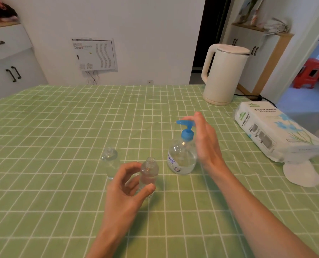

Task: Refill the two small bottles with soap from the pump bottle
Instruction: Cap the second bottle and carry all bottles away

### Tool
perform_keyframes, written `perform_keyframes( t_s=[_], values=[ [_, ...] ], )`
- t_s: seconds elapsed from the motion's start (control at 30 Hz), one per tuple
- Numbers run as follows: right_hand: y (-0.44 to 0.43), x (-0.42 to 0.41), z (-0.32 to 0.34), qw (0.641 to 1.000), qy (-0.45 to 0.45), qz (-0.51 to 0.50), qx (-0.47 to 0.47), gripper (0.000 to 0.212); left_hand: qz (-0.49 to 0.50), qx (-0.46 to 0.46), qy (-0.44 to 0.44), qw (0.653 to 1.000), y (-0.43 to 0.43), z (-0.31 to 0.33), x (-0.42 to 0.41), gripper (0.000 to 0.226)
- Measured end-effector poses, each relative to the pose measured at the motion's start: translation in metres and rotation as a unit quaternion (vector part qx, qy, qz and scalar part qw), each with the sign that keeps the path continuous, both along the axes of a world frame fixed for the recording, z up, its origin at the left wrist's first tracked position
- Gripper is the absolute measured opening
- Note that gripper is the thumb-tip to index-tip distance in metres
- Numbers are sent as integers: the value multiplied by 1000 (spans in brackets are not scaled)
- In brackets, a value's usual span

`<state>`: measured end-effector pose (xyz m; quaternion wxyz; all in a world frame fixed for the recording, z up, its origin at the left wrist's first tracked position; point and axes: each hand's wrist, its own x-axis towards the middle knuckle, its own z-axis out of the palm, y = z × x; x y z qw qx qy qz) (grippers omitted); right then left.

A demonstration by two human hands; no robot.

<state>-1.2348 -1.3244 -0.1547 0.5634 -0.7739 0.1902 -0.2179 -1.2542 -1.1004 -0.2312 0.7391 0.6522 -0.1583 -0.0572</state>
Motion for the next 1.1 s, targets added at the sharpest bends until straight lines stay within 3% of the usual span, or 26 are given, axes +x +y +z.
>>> perform_keyframes(
  t_s=[0.17, 0.3, 0.37, 0.57, 0.87, 0.97, 1.1],
  values=[
    [-38, -61, -3, 977, 86, -51, -188, 40, 7, 25, -15, 1000, 5, -5, -1, 47],
    [-57, -102, -23, 917, 276, -66, -281, 56, 6, 47, -12, 999, 7, -6, -3, 54],
    [-58, -115, -34, 903, 309, -69, -289, 57, 5, 56, -10, 998, 8, -6, -4, 57],
    [-54, -117, -53, 895, 308, -108, -304, 33, 4, 75, 3, 997, 15, -14, -7, 77],
    [-57, -125, -63, 917, 240, -121, -296, 8, 4, 82, -3, 997, 20, -15, -12, 67],
    [-53, -130, -58, 943, 193, -98, -254, 15, 5, 80, -7, 997, 18, -13, -16, 65],
    [-37, -133, -40, 982, 136, -31, -130, 25, -7, 72, -8, 997, 15, -5, -23, 58]
  ],
)
